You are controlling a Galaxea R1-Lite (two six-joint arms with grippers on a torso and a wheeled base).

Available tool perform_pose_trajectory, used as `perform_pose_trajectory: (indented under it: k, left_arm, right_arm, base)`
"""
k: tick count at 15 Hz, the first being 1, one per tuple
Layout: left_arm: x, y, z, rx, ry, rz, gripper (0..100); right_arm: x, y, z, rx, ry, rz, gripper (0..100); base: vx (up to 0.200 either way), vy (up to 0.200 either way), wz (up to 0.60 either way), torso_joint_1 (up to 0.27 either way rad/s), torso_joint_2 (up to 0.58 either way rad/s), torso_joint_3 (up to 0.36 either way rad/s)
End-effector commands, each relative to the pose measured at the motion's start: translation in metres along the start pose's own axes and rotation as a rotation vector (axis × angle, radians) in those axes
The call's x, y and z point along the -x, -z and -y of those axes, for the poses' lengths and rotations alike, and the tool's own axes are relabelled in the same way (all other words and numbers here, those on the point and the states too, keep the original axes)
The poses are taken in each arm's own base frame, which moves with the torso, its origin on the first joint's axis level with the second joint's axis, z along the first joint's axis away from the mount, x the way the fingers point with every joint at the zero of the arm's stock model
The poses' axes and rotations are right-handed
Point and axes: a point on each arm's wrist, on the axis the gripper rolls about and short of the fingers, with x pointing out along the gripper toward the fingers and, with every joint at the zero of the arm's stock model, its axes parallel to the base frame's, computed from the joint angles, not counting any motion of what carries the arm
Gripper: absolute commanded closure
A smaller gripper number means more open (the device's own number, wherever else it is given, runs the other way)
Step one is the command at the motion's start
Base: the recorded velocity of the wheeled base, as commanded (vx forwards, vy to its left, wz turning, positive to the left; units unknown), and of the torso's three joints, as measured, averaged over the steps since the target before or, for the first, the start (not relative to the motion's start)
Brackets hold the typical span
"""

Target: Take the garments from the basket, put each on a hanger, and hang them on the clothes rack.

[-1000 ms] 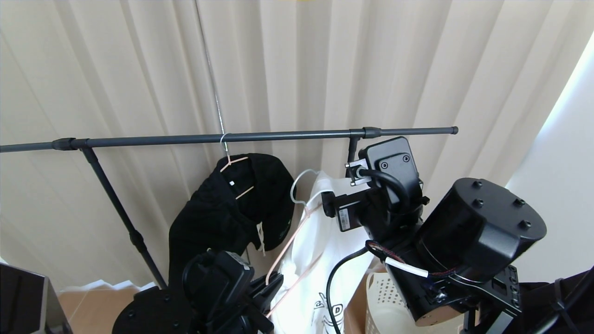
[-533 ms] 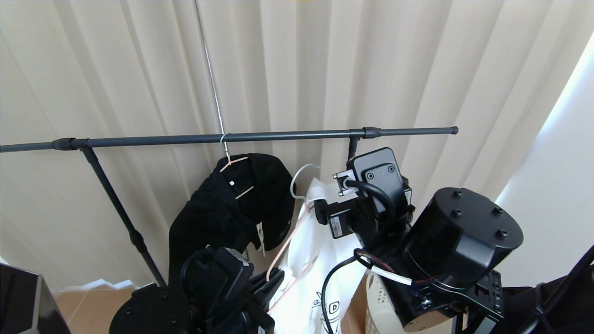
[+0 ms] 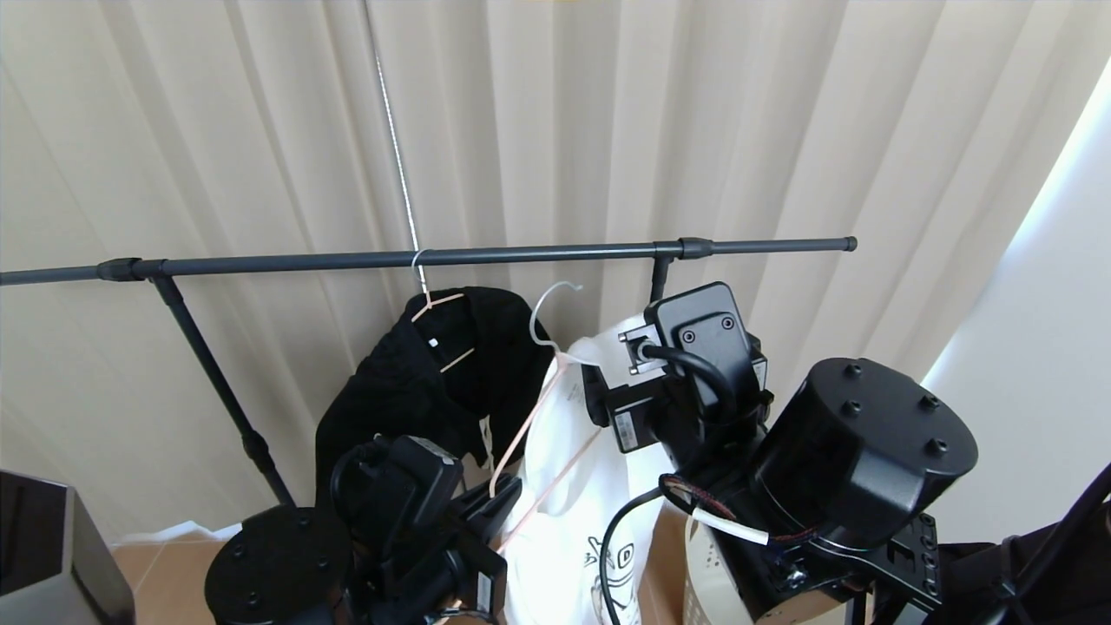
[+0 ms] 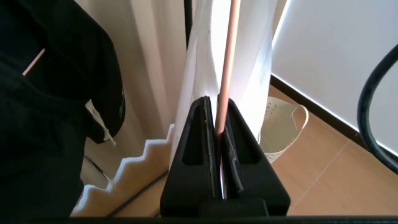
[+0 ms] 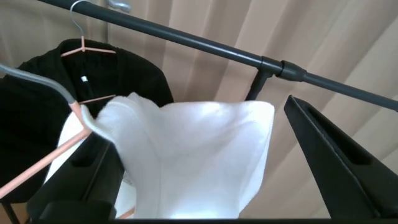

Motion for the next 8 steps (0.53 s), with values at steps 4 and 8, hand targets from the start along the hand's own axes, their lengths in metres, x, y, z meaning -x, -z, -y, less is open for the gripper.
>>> perform_pose_trajectory:
  k: [4, 8]
  left_arm:
    - [-0.0028, -0.0065, -0.0054, 0.010, -0.032, 0.032, 100]
    - [-0.0026, -0.0092, -0.0082, 0.014, -0.042, 0.043, 100]
  right_arm:
    - [0.0044, 0.0007, -0.0047, 0.003, -0.020, -0.002, 0]
    - [0.0057, 0.0028, -0.0041, 0.010, -0.022, -0.008, 0]
  base:
    - [0.000, 0.000, 0.00, 0.000, 0.00, 0.000]
    - [0.000, 0.000, 0.00, 0.000, 0.00, 0.000]
